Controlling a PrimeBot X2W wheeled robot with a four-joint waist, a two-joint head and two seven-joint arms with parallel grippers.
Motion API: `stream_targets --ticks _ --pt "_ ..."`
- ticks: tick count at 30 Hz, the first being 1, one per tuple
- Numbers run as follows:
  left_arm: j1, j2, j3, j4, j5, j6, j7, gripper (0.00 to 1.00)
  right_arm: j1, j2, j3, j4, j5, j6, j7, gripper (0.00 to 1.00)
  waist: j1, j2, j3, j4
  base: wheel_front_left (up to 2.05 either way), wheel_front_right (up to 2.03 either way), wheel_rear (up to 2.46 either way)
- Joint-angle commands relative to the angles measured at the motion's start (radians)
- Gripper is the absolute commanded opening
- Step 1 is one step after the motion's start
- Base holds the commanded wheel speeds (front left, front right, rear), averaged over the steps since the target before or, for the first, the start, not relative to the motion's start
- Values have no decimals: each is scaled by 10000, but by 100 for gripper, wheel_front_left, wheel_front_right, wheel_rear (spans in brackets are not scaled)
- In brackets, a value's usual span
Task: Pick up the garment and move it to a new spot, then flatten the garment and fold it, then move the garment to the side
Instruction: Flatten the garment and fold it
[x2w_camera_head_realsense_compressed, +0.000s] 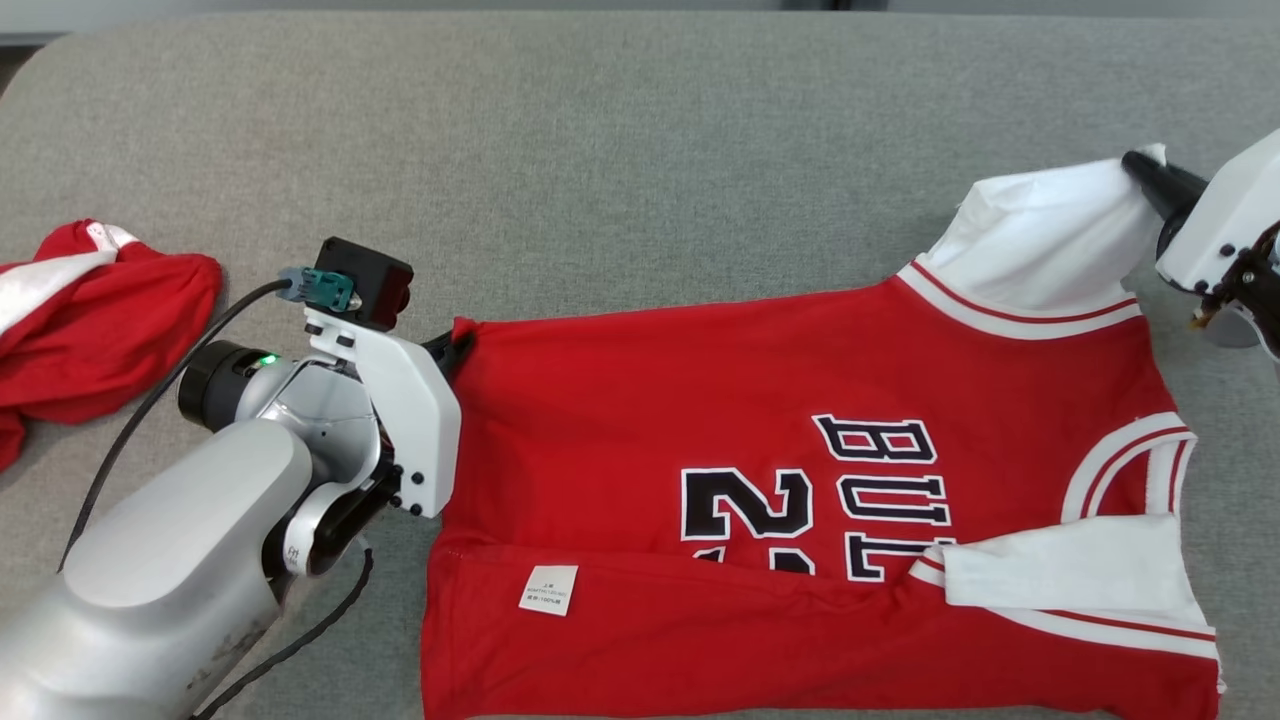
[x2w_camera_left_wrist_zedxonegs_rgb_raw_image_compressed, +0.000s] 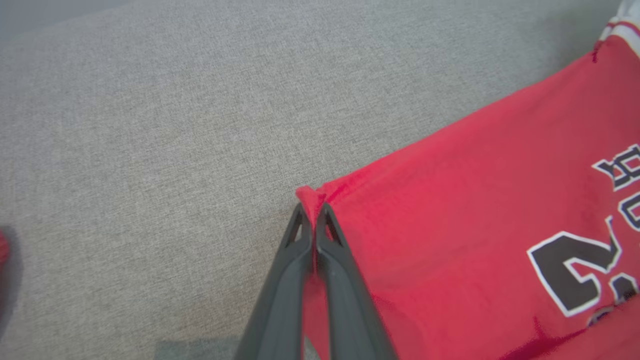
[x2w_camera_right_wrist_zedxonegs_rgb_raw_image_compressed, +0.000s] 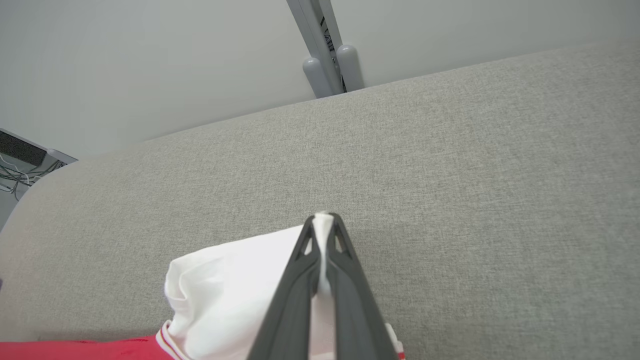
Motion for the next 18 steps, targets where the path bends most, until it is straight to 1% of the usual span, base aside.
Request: stream_targets --ticks 1,4,6,9,13,18 --pt "106 101 -24 12 -11 -71 59 0 156 -106 45 -68 73 21 102 0 0 0 -157 -83 0 0 0" --pt "178 293 -282 18 -59 -237 507 0 435 -176 220 -256 286 21 507 0 0 0 -459 -205 0 0 0" --pt "204 479 -517 10 -107 -389 986 0 648 -264 329 -435 390 21 753 0 0 0 -649 -304 0 0 0" --pt "245 748 -726 -65 -39 -501 1338 0 1015 -331 461 -734 450 21 1023 0 0 0 -917 -465 0 0 0" --pt "412 986 -806 -271 -18 -471 1441 0 1537 -563 545 -1204 546 21 1328 0 0 0 -1188 -624 0 0 0" --pt "636 1109 -820 -754 -233 -322 1590 0 2290 -876 475 -1891 609 21 1790 0 0 0 -1420 -726 0 0 0"
